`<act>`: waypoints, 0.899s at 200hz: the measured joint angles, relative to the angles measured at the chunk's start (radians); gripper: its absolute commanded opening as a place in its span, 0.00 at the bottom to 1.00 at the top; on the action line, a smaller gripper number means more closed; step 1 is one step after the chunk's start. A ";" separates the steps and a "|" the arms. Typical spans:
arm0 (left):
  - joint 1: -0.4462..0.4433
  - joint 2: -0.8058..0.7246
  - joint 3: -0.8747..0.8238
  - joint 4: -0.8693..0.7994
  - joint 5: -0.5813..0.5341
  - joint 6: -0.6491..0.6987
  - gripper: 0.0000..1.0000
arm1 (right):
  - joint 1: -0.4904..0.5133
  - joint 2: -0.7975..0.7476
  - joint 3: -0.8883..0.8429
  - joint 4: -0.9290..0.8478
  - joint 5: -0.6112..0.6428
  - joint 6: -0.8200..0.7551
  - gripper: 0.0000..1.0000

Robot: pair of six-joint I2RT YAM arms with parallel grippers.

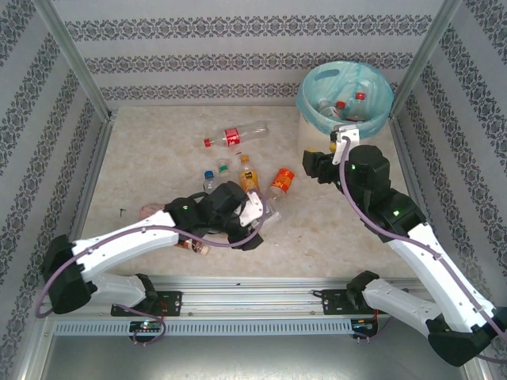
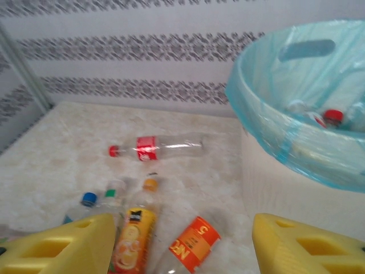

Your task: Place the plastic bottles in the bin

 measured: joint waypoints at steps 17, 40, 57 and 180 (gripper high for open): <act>-0.002 -0.049 0.021 0.014 0.010 -0.006 0.54 | 0.000 -0.024 -0.006 0.052 -0.074 0.007 0.65; -0.003 -0.089 0.038 0.051 0.030 -0.014 0.53 | 0.000 -0.059 -0.035 0.137 -0.182 0.011 0.65; -0.003 -0.106 0.049 0.085 0.044 -0.014 0.53 | 0.000 -0.082 -0.060 0.196 -0.270 0.012 0.69; -0.004 -0.197 0.037 0.380 0.218 -0.010 0.52 | 0.011 -0.191 -0.144 0.469 -0.794 -0.040 0.77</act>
